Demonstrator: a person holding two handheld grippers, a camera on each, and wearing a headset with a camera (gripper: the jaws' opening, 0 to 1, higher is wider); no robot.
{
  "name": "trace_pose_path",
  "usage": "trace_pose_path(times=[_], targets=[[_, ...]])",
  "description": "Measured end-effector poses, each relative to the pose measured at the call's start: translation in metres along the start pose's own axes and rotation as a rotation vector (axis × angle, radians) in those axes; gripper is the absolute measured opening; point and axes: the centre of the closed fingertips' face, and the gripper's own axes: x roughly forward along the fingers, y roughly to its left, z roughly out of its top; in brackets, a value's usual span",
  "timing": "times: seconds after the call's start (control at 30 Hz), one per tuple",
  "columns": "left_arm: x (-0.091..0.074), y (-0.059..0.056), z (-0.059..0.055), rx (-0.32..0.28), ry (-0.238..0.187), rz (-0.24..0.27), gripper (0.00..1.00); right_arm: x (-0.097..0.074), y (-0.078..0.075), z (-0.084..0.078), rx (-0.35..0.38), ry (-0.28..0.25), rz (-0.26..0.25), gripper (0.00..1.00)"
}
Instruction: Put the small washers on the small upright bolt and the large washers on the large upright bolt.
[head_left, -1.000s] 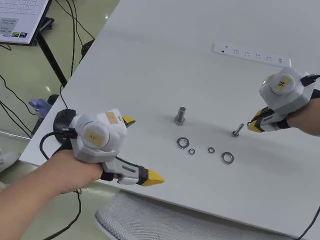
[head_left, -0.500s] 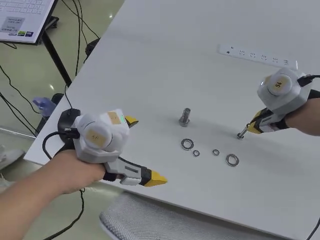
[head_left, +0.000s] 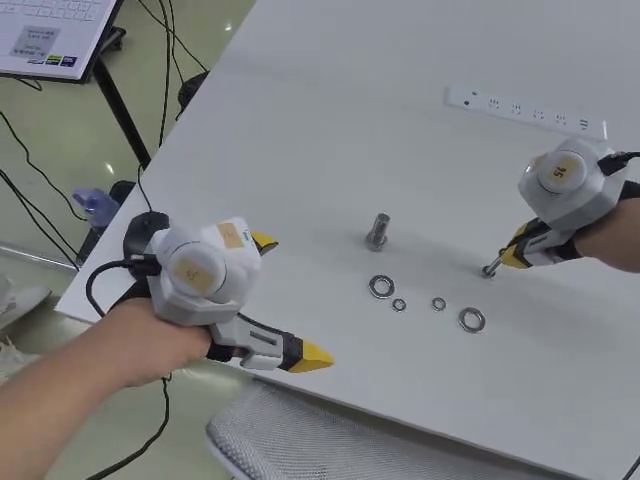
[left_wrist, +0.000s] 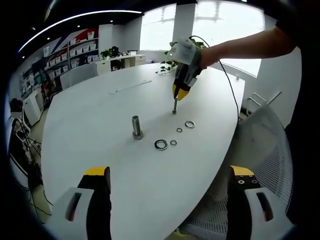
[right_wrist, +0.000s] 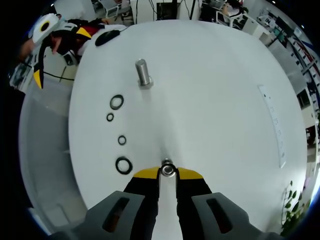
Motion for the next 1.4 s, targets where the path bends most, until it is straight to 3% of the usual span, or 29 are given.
trace_pose_path(times=[0.5, 1.4], targets=[[-0.002, 0.0, -0.004, -0.009, 0.002, 0.004, 0.96, 0.009, 0.0, -0.002, -0.022, 0.017, -0.003, 0.12], [-0.006, 0.002, -0.009, -0.03, 0.01, -0.001, 0.94, 0.041, 0.002, -0.01, -0.025, 0.051, 0.003, 0.13]])
